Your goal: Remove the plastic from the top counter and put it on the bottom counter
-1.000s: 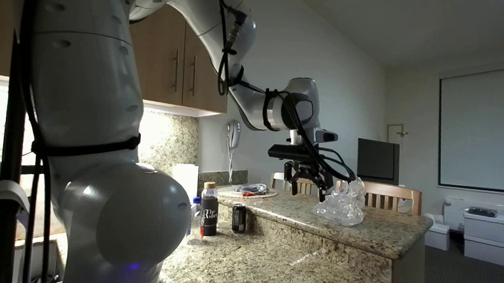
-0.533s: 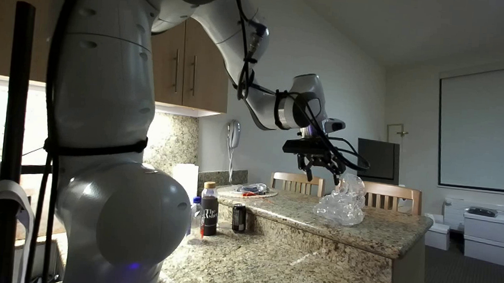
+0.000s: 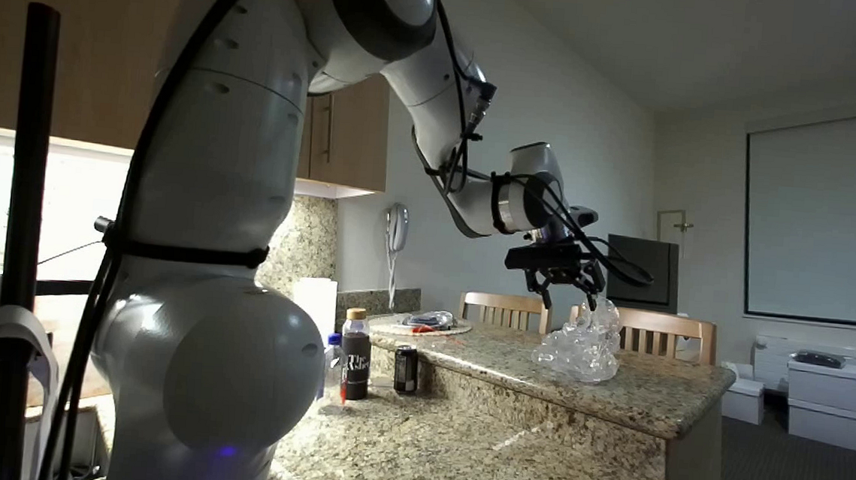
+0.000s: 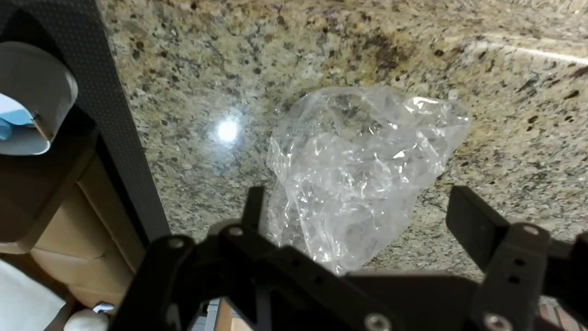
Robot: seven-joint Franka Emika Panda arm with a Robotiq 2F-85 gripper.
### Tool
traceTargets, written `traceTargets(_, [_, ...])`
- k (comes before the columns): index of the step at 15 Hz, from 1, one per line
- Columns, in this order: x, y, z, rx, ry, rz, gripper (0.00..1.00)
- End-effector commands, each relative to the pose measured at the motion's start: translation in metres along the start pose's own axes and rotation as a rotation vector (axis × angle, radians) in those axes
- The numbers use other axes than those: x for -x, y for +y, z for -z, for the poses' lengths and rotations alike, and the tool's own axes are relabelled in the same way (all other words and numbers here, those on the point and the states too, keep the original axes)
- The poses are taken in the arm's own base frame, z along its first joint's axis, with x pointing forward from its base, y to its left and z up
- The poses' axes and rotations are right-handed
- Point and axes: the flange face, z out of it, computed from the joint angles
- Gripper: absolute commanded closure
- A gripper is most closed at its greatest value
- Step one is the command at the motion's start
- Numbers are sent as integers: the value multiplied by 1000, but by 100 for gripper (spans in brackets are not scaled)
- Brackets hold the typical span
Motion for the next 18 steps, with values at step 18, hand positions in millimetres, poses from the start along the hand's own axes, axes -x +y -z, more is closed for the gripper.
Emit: traceTargets(18, [-49, 9, -132, -25, -44, -86, 33])
